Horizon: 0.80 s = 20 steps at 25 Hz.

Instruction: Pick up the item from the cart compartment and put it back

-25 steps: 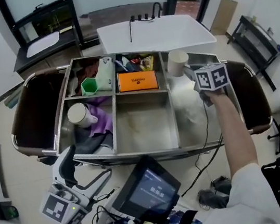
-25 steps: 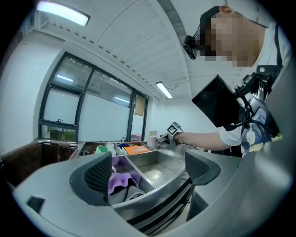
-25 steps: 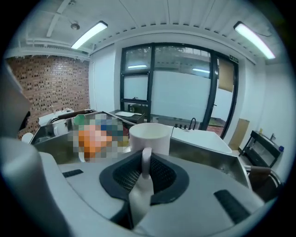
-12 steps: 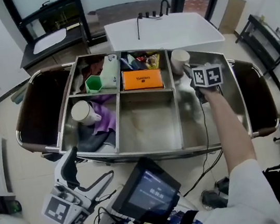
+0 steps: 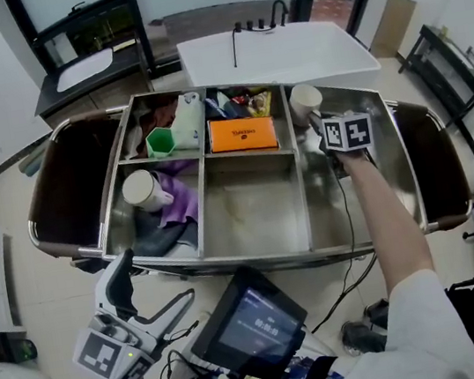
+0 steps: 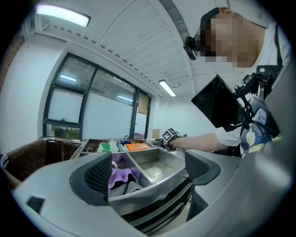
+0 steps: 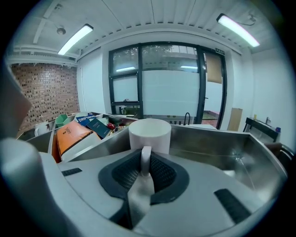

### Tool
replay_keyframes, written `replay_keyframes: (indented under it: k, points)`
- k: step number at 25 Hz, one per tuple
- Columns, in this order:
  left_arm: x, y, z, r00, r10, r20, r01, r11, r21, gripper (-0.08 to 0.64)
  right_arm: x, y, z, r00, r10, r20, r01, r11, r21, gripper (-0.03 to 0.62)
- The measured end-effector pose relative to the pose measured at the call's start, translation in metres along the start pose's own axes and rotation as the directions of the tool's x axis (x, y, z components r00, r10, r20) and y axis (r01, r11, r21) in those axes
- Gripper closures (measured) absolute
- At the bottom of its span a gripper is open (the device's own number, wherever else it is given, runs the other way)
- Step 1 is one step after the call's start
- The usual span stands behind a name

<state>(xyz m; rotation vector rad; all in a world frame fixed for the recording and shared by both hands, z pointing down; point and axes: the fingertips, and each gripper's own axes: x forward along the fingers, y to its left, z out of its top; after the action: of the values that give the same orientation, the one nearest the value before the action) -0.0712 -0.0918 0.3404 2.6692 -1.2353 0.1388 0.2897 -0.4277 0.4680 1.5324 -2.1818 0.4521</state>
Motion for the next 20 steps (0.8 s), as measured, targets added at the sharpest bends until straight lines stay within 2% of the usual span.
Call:
replay_keyframes:
  k: [2, 3, 5, 8, 14, 20]
  points:
    - [-0.001, 0.0, 0.001, 1.0, -0.003, 0.002, 0.003, 1.0, -0.001, 0.092, -0.001, -0.002, -0.001, 1.0, -0.017, -0.001, 0.017, 1.0, -0.004, 0.507]
    - [-0.001, 0.0, 0.001, 1.0, -0.004, 0.004, 0.004, 1.0, -0.001, 0.092, -0.002, -0.002, -0.001, 1.0, -0.021, -0.003, 0.021, 1.0, -0.005, 0.458]
    - [-0.003, 0.001, 0.001, 1.0, -0.005, 0.005, 0.005, 1.0, -0.003, 0.092, -0.004, -0.003, -0.002, 1.0, -0.023, -0.002, 0.023, 1.0, -0.007, 0.42]
    - [-0.006, 0.002, 0.0, 1.0, -0.011, 0.007, 0.011, 1.0, -0.005, 0.092, -0.01, -0.003, -0.001, 1.0, -0.025, 0.006, 0.025, 1.0, -0.012, 0.397]
    - [-0.007, 0.003, 0.001, 0.999, -0.049, 0.009, 0.049, 0.999, -0.005, 0.092, -0.041, 0.001, 0.008, 0.997, -0.056, 0.047, 0.058, 0.997, -0.049, 0.397]
    - [-0.011, 0.001, 0.001, 0.993, -0.116, 0.008, 0.116, 0.993, 0.003, 0.092, -0.102, 0.026, 0.02, 0.988, -0.074, 0.138, 0.086, 0.993, -0.086, 0.399]
